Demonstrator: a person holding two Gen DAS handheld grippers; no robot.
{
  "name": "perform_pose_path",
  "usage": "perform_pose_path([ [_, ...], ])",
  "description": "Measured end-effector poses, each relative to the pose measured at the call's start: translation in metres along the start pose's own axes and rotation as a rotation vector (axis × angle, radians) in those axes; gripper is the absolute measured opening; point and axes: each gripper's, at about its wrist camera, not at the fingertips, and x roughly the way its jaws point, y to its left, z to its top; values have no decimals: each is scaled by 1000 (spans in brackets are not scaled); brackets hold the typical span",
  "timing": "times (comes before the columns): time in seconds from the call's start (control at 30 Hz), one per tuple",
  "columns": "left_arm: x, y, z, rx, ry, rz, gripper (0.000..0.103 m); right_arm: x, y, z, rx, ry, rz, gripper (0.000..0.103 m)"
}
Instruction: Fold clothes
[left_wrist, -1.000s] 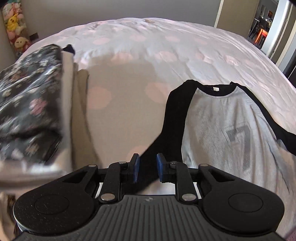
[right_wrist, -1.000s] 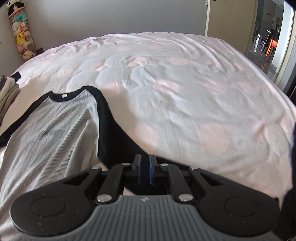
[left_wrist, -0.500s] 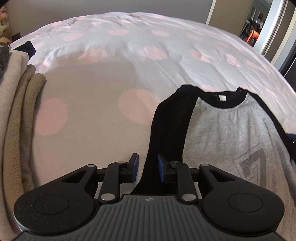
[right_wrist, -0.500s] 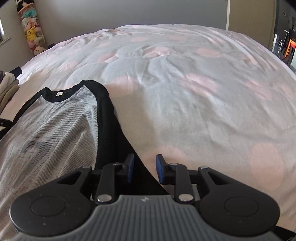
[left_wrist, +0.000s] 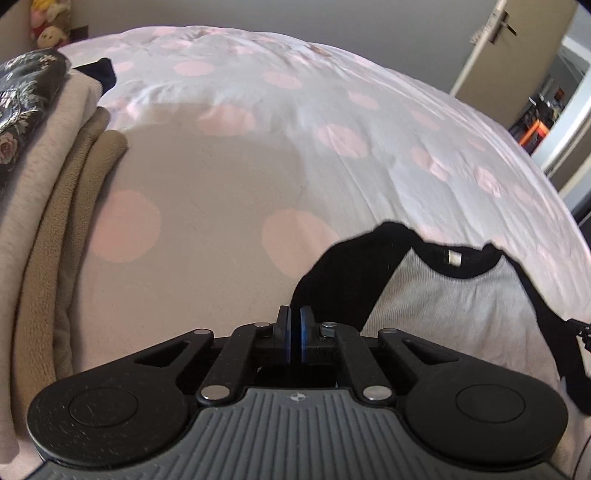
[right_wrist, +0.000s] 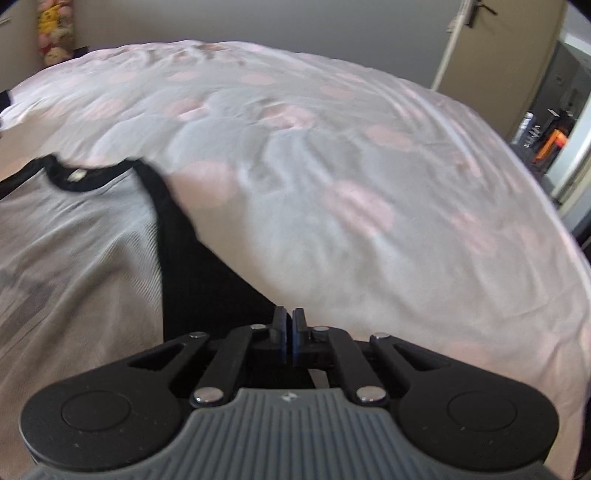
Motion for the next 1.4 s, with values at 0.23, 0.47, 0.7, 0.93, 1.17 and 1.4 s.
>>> perform_pose_path([
  [0.23,22,-6,0,107,55,77,3,34,-33,14,116,73,-82,0],
  [0.47,9,-3,14,139,8,55,16,26,-44,8,207,-8,33,6],
  [0.7,19,-11,18,112,13,48,20,23,1,34,167,-81,201,25],
  [0.93,16,-22,0,170,8,23,20,18,31,6,77,-5,273,2],
  [1.17,4,-23,-12,184,5,29,20,-23,57,-38,11,-57,338,0],
  [1.4,-10,-25,-22,203,15,58,20,-48,56,-75,32,-72,332,2],
])
